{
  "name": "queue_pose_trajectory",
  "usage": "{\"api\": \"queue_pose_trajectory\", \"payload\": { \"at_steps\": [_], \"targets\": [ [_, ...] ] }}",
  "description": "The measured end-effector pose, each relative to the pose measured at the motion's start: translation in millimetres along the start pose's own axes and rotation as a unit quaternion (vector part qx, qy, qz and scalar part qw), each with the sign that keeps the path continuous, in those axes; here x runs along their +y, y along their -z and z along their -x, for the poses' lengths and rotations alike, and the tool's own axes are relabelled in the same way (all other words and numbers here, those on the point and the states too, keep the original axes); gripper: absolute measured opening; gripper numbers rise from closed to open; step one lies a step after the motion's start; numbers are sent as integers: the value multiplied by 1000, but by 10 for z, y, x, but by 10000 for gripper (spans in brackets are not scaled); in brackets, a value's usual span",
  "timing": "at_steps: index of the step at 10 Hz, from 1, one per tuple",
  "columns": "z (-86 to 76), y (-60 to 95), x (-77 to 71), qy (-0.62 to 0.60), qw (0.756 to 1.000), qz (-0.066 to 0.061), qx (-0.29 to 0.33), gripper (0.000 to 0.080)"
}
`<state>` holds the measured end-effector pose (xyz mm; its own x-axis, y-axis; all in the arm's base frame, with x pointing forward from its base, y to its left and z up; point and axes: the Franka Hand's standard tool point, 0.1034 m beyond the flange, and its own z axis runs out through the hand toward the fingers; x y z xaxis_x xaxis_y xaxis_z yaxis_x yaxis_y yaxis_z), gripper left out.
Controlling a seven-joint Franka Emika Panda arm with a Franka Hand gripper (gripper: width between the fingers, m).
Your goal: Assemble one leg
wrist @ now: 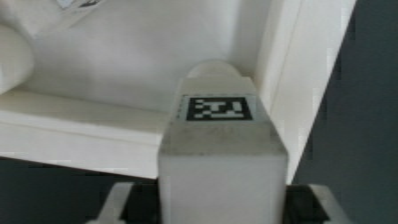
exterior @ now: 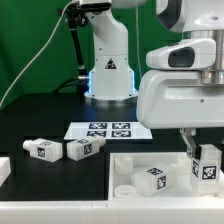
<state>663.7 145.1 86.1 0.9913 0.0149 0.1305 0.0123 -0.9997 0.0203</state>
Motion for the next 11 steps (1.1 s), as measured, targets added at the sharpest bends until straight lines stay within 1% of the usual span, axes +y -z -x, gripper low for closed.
{"api": "queue_pose_trajectory", "payload": {
  "at_steps": [2,3,4,5,6,7,8,9,10,11],
  "targets": [
    [-25,-12,36,-151,989,-1,9,282],
    [-22,-15,52,-220,976,-2,7,282],
    [-9,-18,68,-310,951,-1,2,282],
    [11,-17,49,-403,915,7,-9,282],
    [6,-22,67,-466,885,15,-13,282],
    [7,-21,72,-501,865,16,-14,282],
    [9,-22,77,-502,865,17,-14,283],
    [12,-27,76,-489,872,17,-14,283],
    [13,-24,72,-479,878,17,-14,471],
    [17,-4,65,-420,907,17,-14,471]
  ]
}}
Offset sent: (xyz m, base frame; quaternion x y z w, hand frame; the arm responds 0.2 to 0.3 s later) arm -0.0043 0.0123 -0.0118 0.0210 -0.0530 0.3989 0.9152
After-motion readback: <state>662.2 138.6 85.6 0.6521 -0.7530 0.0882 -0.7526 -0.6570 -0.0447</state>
